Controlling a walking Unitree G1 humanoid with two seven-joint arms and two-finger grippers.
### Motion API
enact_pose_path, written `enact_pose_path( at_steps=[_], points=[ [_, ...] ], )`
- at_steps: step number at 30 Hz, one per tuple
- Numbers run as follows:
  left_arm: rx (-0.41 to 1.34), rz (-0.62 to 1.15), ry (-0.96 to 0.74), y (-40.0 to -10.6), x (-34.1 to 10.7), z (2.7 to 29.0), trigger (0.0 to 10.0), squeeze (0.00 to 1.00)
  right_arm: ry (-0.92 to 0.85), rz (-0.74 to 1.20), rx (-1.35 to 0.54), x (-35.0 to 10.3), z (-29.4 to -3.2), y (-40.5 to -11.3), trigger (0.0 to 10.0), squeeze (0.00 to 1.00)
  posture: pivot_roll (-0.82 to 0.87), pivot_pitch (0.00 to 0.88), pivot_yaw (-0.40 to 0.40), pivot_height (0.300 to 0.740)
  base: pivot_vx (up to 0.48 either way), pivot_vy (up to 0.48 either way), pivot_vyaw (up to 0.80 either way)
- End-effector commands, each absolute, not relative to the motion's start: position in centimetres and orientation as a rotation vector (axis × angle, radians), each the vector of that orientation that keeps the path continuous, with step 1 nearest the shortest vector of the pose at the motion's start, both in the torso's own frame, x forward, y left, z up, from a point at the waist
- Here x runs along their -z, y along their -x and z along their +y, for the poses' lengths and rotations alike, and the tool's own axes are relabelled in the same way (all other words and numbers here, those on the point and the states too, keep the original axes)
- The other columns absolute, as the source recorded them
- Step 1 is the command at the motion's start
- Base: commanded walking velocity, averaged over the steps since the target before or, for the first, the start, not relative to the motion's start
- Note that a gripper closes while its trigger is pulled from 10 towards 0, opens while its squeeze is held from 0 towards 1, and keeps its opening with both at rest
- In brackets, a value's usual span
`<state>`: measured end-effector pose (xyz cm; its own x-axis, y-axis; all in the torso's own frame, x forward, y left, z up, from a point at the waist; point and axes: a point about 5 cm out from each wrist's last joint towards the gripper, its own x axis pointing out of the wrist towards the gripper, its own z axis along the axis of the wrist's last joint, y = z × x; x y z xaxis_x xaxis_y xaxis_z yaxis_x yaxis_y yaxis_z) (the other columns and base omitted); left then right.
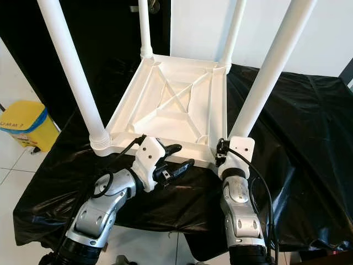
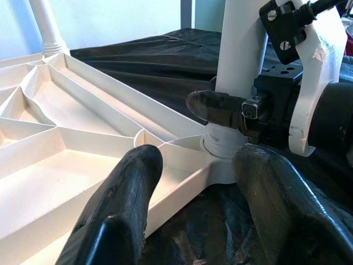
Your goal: Building children table
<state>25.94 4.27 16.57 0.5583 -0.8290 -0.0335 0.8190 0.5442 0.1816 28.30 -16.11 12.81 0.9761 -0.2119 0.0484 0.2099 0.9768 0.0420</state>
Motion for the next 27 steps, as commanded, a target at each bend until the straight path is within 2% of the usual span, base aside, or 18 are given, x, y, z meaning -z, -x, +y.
enact_pose_path(
  at_steps=[1, 4, 5, 14, 19, 20, 21, 24, 27],
  points=[
    [0.890, -0.055, -0.177, -26.2, -16.5, 4.4, 10.0, 0.00, -0.028, 0.002, 0.249, -11.8, -16.9, -27.9, 10.0, 0.00, 0.01, 0.062, -0.070, 0.740, 0.000, 0.000, 0.00],
    [0.886, -0.056, -0.177, -26.3, -16.6, 4.4, 10.0, 0.00, -0.026, -0.006, 0.234, -11.9, -16.8, -27.9, 10.0, 0.00, 0.01, 0.067, -0.070, 0.740, 0.000, 0.000, 0.00],
    [0.885, -0.056, -0.177, -26.2, -16.6, 4.4, 10.0, 0.00, -0.026, -0.007, 0.232, -11.9, -16.8, -27.9, 10.0, 1.00, 0.00, 0.068, -0.069, 0.740, 0.000, 0.000, 0.00],
    [0.894, -0.055, -0.178, -26.3, -16.6, 4.3, 10.0, 0.00, 0.009, -0.035, 0.143, -12.3, -17.5, -27.6, 10.0, 1.00, -0.01, 0.070, -0.060, 0.740, 0.000, 0.000, 0.00],
    [0.895, -0.058, -0.181, -26.4, -16.7, 4.4, 10.0, 0.00, 0.005, -0.056, -0.028, -12.7, -18.4, -27.5, 10.0, 1.00, 0.00, 0.072, -0.058, 0.740, 0.000, 0.000, 0.00],
    [0.895, -0.057, -0.181, -26.4, -16.7, 4.3, 10.0, 0.00, 0.007, -0.058, -0.075, -12.8, -18.5, -27.6, 10.0, 0.64, -0.01, 0.072, -0.056, 0.740, 0.000, 0.000, 0.00],
    [0.896, -0.057, -0.181, -26.3, -16.7, 4.3, 10.0, 0.00, 0.015, -0.063, -0.129, -12.9, -18.6, -27.7, 10.0, 0.00, -0.01, 0.072, -0.056, 0.740, 0.000, 0.000, 0.00],
    [0.897, -0.056, -0.181, -26.3, -16.7, 4.3, 10.0, 0.00, 0.028, -0.068, -0.179, -13.1, -18.7, -27.7, 10.0, 0.00, -0.01, 0.072, -0.056, 0.740, 0.000, 0.000, 0.00],
    [0.898, -0.059, -0.179, -26.4, -16.8, 4.2, 10.0, 0.00, 0.076, -0.062, -0.239, -13.7, -20.1, -29.0, 10.0, 0.00, -0.01, 0.077, -0.058, 0.740, 0.000, 0.000, 0.00]
  ],
)
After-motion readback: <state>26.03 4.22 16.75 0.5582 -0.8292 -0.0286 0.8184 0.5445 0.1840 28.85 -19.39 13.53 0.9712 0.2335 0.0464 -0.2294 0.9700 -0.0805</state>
